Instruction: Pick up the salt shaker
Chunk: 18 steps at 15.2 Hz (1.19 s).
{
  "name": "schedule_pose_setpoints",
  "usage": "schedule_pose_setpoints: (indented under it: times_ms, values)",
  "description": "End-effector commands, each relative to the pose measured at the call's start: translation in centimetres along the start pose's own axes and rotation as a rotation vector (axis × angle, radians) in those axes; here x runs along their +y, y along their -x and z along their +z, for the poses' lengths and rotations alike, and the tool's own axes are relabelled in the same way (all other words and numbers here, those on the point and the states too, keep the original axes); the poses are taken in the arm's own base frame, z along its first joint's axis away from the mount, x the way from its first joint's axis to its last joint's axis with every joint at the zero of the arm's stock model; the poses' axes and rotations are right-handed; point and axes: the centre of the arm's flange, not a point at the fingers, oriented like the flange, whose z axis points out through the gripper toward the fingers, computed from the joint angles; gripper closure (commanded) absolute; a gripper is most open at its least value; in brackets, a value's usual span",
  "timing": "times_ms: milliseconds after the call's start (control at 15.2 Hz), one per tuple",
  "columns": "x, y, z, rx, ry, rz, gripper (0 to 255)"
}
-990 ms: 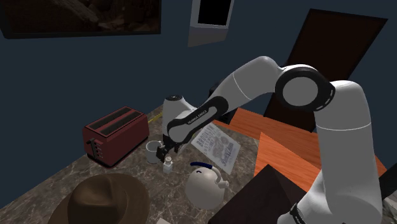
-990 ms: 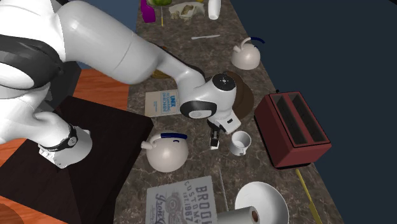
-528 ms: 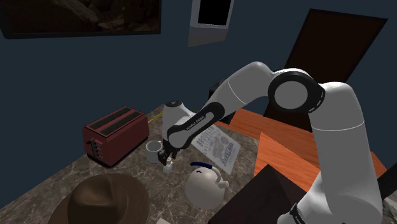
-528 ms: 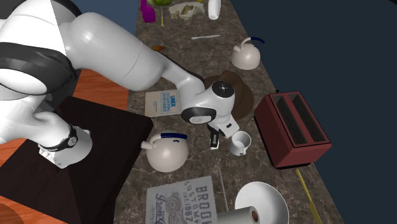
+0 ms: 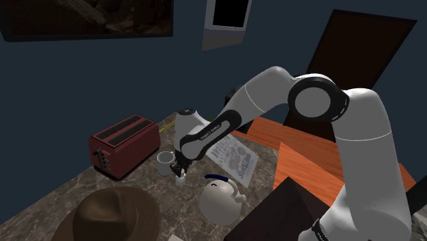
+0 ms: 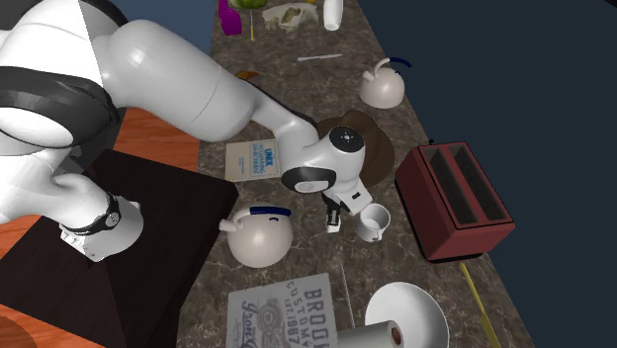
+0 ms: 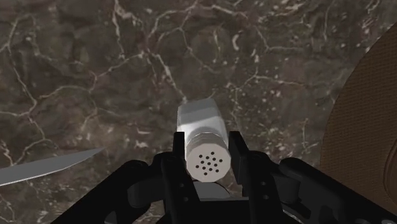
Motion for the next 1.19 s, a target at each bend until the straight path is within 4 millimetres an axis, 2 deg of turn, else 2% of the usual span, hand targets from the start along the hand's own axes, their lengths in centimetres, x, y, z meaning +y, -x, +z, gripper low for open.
schedule_pose_setpoints:
  times_ms: [0, 990, 1122]
  values:
    - [-0.1, 0.0, 0.0, -0.001, 0.0, -0.001, 255]
    - [-0.2, 0.1, -7.9, -0.001, 0.0, -0.001, 255]
    - [-0.2, 0.1, -7.9, -0.001, 0.0, -0.001, 255]
